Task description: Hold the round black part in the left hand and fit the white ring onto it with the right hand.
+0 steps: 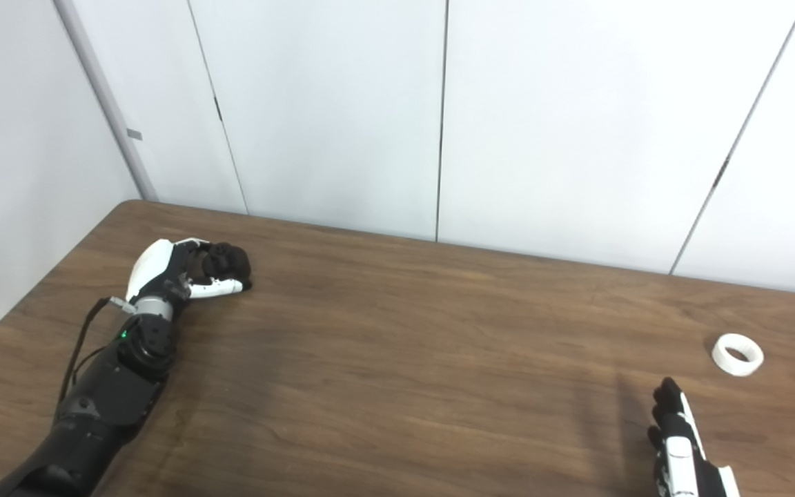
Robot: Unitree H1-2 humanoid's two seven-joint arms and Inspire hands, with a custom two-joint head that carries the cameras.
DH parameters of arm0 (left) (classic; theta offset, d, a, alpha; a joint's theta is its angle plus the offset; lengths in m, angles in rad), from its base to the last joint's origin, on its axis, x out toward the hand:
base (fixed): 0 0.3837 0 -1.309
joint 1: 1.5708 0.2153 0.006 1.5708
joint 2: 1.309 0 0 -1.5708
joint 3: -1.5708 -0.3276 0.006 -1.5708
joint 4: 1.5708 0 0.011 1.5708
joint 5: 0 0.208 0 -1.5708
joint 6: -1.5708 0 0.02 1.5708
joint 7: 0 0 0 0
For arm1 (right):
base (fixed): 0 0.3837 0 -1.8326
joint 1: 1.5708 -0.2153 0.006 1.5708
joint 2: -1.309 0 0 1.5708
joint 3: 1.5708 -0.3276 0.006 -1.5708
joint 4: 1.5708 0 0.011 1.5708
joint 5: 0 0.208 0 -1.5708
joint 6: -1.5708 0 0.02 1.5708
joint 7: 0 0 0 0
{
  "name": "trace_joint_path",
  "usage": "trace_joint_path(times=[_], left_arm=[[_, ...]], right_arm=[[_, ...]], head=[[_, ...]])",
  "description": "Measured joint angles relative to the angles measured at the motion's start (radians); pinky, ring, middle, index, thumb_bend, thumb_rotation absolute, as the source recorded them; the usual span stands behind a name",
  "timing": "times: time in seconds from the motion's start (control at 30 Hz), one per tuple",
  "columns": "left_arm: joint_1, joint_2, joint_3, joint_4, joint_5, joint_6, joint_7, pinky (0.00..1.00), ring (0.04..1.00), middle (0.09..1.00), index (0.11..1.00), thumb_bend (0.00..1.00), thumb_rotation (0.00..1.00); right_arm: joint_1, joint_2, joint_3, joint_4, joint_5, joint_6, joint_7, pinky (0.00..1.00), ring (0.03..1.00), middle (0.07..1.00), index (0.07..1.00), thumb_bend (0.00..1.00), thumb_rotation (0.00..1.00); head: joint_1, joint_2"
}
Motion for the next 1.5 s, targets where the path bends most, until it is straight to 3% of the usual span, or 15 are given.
trace_joint_path(times=[0.17,0.3,0.33,0.37,0.43,0.57,0.7,1.1,1.23,1.5], left_arm=[[0.0,-0.001,0.002,-0.001,-0.006,0.0,0.002,1.0,0.969,0.886,0.678,0.91,0.23],[0.0,-0.003,0.006,-0.001,-0.012,0.0,0.005,1.0,0.96,0.879,0.614,0.84,0.17],[0.0,-0.003,0.006,-0.001,-0.013,0.0,0.005,1.0,0.956,0.872,0.556,0.68,0.12],[-0.001,-0.003,0.007,-0.001,-0.014,0.0,0.005,1.0,0.95,0.862,0.524,0.61,0.1],[-0.001,-0.004,0.007,0.0,-0.016,-0.001,0.007,0.99,0.935,0.838,0.496,0.54,0.07],[0.001,-0.009,0.012,0.003,-0.018,-0.018,0.033,0.9,0.882,0.774,0.487,0.52,0.05],[0.001,-0.014,0.015,0.004,-0.019,-0.046,0.051,0.86,0.87,0.772,0.487,0.52,0.05],[0.015,-0.016,0.012,-0.01,-0.016,-0.08,0.056,0.87,0.878,0.761,0.486,0.52,0.05],[0.062,-0.019,0.005,-0.1,-0.013,-0.07,0.027,0.87,0.897,0.774,0.486,0.52,0.05],[0.223,-0.071,-0.052,-0.448,0.009,-0.018,-0.068,0.83,0.871,0.775,0.486,0.52,0.06]], right_arm=[[0.0,0.0,0.001,-0.001,-0.004,0.0,-0.001,1.0,1.0,0.981,0.986,0.3,1.0],[0.0,0.0,0.001,-0.002,-0.01,0.0,-0.003,1.0,0.997,0.977,0.983,0.29,1.0],[0.0,0.0,0.001,-0.003,-0.011,0.0,-0.004,1.0,0.999,0.979,0.984,0.29,1.0],[0.0,0.0,0.0,-0.004,-0.011,0.0,-0.004,1.0,0.999,0.98,0.985,0.29,1.0],[0.0,0.0,0.0,-0.005,-0.011,0.0,-0.003,1.0,1.0,0.981,0.986,0.28,1.0],[0.001,0.0,0.0,-0.006,-0.008,0.0,-0.003,1.0,1.0,0.986,0.992,0.28,1.0],[0.001,0.0,-0.001,-0.007,-0.007,0.0,-0.003,1.0,1.0,0.987,0.993,0.27,1.0],[0.0,-0.001,-0.002,-0.007,0.001,0.0,-0.003,1.0,1.0,0.986,0.989,0.27,1.0],[0.0,-0.001,0.0,-0.007,-0.001,0.0,-0.003,1.0,1.0,0.987,0.992,0.25,1.0],[0.0,0.0,0.006,-0.007,-0.003,0.001,-0.002,1.0,1.0,0.987,0.991,0.25,1.0]], head=[[0.0,0.0],[0.002,0.0],[0.002,0.0],[0.002,0.0],[0.002,0.0],[0.003,0.0],[0.005,0.0],[0.002,0.005],[-0.002,0.006],[-0.014,0.009]])
